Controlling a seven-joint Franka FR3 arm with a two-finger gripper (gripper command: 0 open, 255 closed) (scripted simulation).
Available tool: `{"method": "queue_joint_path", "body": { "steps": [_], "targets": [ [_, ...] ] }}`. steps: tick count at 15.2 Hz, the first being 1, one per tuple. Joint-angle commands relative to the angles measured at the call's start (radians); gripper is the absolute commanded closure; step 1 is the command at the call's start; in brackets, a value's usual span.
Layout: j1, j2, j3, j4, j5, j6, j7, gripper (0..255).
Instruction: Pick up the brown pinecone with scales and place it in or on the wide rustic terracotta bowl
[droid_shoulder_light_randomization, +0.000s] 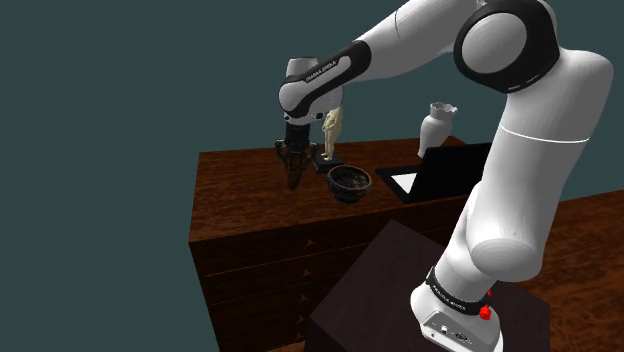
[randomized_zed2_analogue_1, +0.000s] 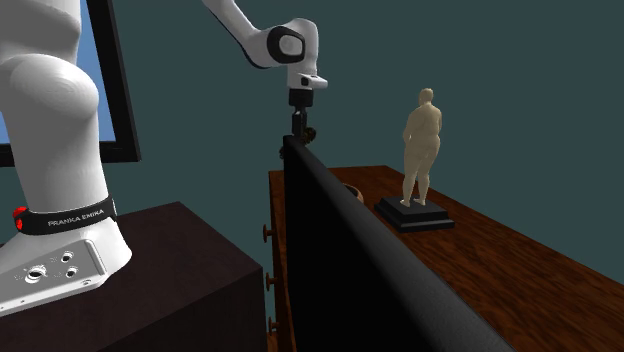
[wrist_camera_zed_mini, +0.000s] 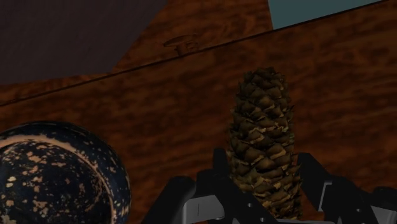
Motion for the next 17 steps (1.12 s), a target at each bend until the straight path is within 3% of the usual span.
{"method": "queue_joint_path", "body": {
  "steps": [1,9,17],
  "targets": [
    [-0.011,-0.017,-0.010,-0.013,-0.005,-0.005,-0.018,255],
    [-0.108,-0.093,-0.096,-0.109,-0.031,0.008,-0.189,255],
    [-0.210,-0.112,-0.193,-0.130,-0.047,0.004,-0.378,255]
  ]
}}
